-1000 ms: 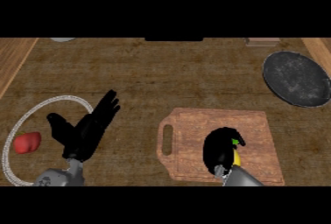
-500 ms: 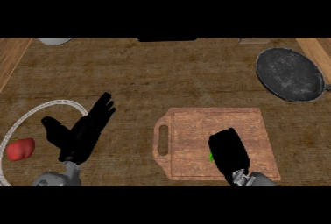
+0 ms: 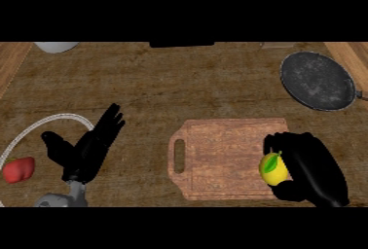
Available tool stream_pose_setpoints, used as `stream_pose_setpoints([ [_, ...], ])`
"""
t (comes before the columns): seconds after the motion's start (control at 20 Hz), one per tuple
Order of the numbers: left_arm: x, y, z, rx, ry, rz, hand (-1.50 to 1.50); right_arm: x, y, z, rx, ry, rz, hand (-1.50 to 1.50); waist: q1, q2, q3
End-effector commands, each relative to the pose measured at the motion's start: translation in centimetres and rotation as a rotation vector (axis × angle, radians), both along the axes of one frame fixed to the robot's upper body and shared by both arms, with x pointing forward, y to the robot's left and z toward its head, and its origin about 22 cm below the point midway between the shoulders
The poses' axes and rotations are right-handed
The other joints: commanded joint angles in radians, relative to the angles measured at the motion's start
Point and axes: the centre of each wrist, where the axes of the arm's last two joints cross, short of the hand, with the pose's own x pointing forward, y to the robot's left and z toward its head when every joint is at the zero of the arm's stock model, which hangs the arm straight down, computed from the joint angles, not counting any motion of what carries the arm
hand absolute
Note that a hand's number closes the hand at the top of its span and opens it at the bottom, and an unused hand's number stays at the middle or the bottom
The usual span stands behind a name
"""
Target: Pick the lemon from the cutting board and place it in the pan
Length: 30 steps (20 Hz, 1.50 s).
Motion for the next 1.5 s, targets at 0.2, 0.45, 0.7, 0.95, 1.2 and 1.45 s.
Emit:
stream_pose_setpoints([
  [0.2, -0.5, -1.3, -0.1, 0.012, 0.007, -0.048, 0.0, -1.5, -4.8, 1.6, 0.488, -0.101, -0.048, 1.5, 0.037, 0.006, -0.001],
  [0.45, 1.8, -1.1, 1.3, 0.011, -0.013, -0.048, 0.0, 0.7, -11.4, 0.5, 0.631, -0.068, -0.125, 1.5, 0.048, 0.011, -0.002],
  [0.7, 0.8, -1.2, 0.8, 0.008, -0.012, -0.065, 0.0, 4.5, -16.6, 0.4, 0.534, -0.132, -0.148, 1.5, 0.061, 0.01, -0.003],
  [0.95, 1.8, -1.6, 1.1, 0.008, -0.005, -0.08, 0.0, 9.4, -17.2, -2.1, 0.43, -0.184, -0.186, 1.5, 0.076, 0.014, -0.002],
  [1.2, 0.5, -2.2, 0.1, 0.013, -0.02, -0.081, 0.0, 11.4, -19.0, -4.8, 0.421, -0.308, -0.292, 1.5, 0.094, 0.019, 0.0],
  [1.45, 0.2, -3.9, 0.1, -0.006, -0.029, -0.099, 0.0, 13.6, -20.6, -4.3, 0.512, -0.399, -0.4, 1.5, 0.107, 0.025, 0.001],
])
